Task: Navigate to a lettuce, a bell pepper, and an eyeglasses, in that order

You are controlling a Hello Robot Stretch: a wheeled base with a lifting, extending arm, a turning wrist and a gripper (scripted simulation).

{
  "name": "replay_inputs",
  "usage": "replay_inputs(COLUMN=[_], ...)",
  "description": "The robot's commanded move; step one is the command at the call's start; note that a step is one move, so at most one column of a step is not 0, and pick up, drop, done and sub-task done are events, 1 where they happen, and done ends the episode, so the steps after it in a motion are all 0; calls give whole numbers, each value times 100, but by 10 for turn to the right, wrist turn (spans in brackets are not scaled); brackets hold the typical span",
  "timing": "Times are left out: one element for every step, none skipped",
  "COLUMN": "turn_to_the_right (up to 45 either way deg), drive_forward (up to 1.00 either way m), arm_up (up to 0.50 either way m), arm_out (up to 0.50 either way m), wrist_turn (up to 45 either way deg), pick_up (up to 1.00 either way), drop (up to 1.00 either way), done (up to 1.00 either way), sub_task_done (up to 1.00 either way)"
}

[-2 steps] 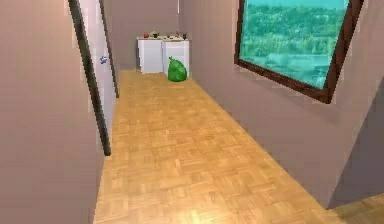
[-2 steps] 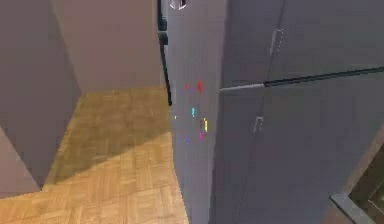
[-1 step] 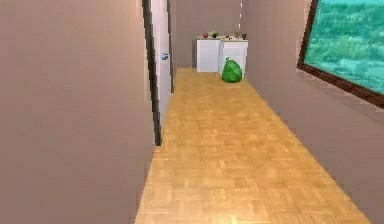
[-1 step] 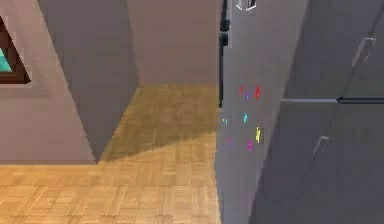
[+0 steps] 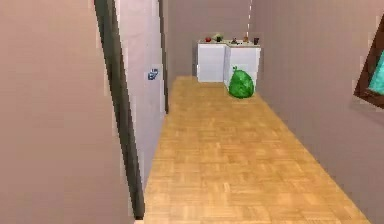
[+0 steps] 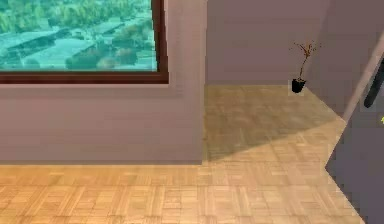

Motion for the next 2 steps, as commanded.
replay_inputs(turn_to_the_right=[0, 0], drive_forward=[100, 100], arm_up=[0, 0], arm_out=[0, 0], wrist_turn=[0, 0], pick_up=[0, 0], drop=[0, 0], done=[0, 0], sub_task_done=[0, 0])
